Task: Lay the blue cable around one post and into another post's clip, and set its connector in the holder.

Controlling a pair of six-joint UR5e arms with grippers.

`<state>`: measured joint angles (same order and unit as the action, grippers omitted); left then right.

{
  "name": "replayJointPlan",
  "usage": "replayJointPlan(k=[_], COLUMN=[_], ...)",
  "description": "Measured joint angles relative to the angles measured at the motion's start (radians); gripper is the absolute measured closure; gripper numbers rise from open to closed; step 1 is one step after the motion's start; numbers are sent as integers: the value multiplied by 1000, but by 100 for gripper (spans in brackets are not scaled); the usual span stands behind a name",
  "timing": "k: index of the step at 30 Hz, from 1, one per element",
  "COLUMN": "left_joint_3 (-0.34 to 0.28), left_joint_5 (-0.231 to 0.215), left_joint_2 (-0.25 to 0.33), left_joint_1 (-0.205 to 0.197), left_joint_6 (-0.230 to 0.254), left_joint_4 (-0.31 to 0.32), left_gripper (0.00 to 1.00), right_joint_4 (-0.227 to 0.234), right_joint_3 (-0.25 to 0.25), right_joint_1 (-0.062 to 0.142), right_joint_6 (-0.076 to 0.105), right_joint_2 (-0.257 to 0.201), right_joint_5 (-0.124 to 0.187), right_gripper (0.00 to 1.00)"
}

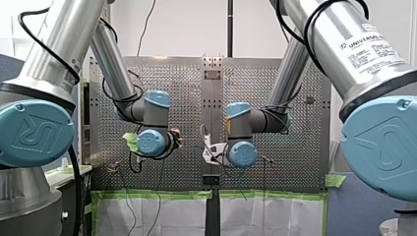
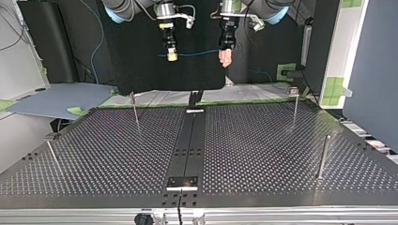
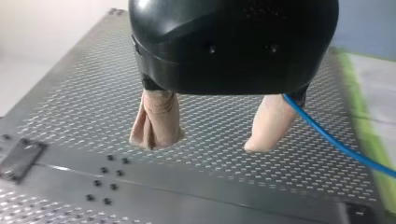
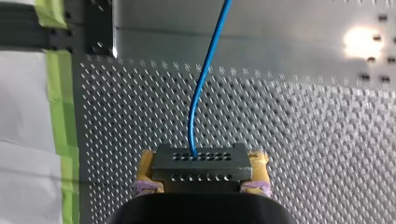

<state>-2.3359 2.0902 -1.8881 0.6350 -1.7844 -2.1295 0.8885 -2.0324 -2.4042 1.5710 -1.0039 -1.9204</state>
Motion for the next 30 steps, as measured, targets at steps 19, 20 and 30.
replayJointPlan(k=[19, 20, 30], left_joint_3=[173, 181, 226], left_joint_5=[62, 57, -22], left_joint_2=[172, 181, 270], left_joint_1=[-77, -86, -174], left_joint_6=[-58, -58, -111], left_joint_4=[-172, -181, -270], left_gripper=[0, 0, 0], right_joint_4=[-184, -192, -275], right_joint_3=[167, 175, 258], right_joint_1=[24, 25, 46], right_joint_6=[171, 173, 182], right_joint_2=[-184, -192, -275], right_joint_5=[-26, -22, 4], right_gripper=[100, 100, 100])
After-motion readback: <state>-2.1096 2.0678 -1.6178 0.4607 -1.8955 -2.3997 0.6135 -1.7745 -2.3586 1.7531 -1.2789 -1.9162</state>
